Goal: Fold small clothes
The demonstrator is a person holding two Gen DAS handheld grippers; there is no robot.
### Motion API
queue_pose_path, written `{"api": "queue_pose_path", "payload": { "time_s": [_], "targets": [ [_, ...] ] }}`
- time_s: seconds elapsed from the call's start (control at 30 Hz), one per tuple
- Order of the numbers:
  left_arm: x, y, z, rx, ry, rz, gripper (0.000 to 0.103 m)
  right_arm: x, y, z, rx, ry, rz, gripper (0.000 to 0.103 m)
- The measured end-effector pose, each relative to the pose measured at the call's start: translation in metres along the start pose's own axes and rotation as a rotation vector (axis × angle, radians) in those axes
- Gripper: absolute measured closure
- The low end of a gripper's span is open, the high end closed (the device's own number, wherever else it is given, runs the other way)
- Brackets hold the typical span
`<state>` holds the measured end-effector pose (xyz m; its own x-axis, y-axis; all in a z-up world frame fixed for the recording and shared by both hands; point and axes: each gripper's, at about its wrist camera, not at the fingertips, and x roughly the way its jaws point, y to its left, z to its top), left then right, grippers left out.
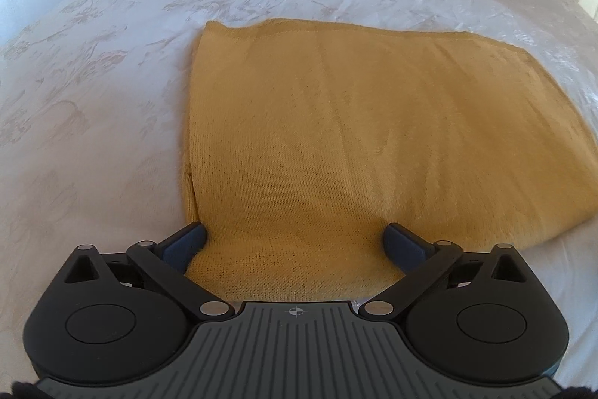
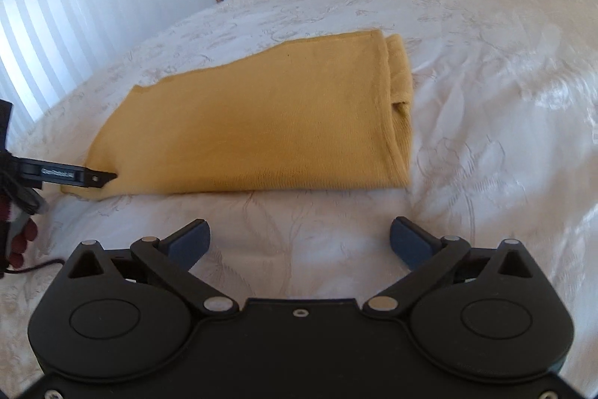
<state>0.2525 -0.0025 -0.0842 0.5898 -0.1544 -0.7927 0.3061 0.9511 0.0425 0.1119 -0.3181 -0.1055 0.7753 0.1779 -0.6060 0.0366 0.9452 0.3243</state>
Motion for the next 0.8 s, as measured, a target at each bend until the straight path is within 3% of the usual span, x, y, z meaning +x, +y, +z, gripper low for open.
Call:
{"api": "queue_pose_path", "payload": {
  "time_s": [0.3, 0.37, 0.4, 0.43, 0.53, 0.8],
  "targets": [
    [-0.002, -0.007, 0.006, -0.039, 0.039, 0.044, 0.001, -0.002, -0.013, 0.006, 0.112, 0.029, 0.07, 0.001],
    [-0.007, -0.008, 0.009, -0.055, 0.05, 0.059, 0.006, -0.003, -0.014, 0.007, 0.111, 0.045, 0.077, 0.001],
    [-0.012, -0.01, 0.011, -0.067, 0.038, 0.06, 0.021, -0.003, -0.014, 0.007, 0.115, 0.05, 0.079, 0.001],
    [-0.02, -0.012, 0.014, -0.077, 0.013, 0.059, 0.029, -0.003, -0.014, 0.007, 0.121, 0.054, 0.081, 0.001],
    [-0.041, -0.027, 0.029, -0.057, -0.081, 0.059, 0.029, -0.004, -0.011, 0.008, 0.115, 0.069, 0.074, 0.001],
    [-0.023, -0.077, 0.095, -0.004, -0.134, 0.063, 0.031, -0.002, 0.005, 0.007, 0.017, 0.104, 0.026, 0.001]
  ]
}}
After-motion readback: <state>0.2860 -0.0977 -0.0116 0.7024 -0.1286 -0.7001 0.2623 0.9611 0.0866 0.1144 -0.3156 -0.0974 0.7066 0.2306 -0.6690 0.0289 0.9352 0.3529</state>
